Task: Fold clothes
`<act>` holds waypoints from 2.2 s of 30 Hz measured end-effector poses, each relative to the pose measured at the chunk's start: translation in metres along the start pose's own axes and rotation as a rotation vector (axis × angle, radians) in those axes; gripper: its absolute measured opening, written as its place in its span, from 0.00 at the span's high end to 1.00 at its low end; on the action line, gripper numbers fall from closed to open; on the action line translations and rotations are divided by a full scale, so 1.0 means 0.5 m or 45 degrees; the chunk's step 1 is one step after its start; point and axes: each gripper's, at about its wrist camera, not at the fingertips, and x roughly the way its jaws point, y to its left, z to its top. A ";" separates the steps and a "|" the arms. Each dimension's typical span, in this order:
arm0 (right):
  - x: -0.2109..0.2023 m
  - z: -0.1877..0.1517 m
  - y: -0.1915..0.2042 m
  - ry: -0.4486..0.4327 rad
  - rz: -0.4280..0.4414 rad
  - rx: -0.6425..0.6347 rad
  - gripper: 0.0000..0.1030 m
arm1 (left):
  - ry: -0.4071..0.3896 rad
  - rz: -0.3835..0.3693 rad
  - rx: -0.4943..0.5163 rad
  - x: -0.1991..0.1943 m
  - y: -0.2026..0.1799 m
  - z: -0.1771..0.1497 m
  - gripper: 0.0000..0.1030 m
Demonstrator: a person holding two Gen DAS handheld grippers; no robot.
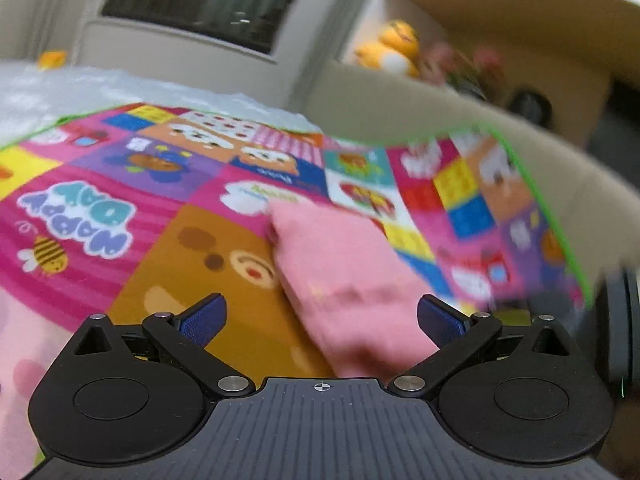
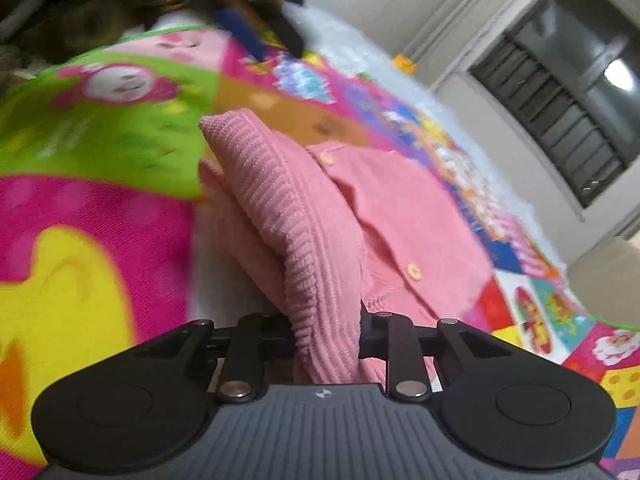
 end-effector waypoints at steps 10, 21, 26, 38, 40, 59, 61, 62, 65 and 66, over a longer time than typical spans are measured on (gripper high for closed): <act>-0.158 0.064 -0.086 0.088 0.291 -0.012 0.79 | 0.225 -0.049 0.149 0.198 -0.006 0.013 0.00; 0.072 0.126 -0.222 0.086 0.367 -0.125 0.37 | 0.151 -0.109 -0.085 0.124 0.096 0.022 0.00; 0.142 0.110 -0.278 0.055 0.368 0.091 0.22 | 0.133 -0.127 -0.028 0.105 0.074 0.028 0.00; 0.123 0.003 -0.386 0.043 0.013 0.589 0.17 | 0.152 -0.161 0.214 0.160 -0.037 0.031 0.00; 0.143 -0.012 -0.381 0.061 -0.045 0.620 0.11 | 0.171 -0.068 0.234 0.189 -0.032 0.036 0.00; 0.003 0.023 -0.235 -0.286 -0.120 0.481 0.00 | 0.208 0.087 0.142 0.221 0.022 0.046 0.00; 0.008 0.021 -0.216 -0.264 -0.089 0.469 0.00 | 0.203 0.088 0.144 0.215 0.022 0.047 0.00; 0.016 0.018 -0.213 -0.246 -0.060 0.497 0.01 | 0.199 0.089 0.145 0.210 0.021 0.047 0.00; 0.061 0.011 -0.212 -0.159 -0.030 0.572 0.10 | 0.175 0.092 0.146 0.193 0.020 0.052 0.00; 0.081 0.007 -0.213 -0.129 -0.028 0.591 0.10 | 0.167 0.087 0.142 0.187 0.020 0.055 0.00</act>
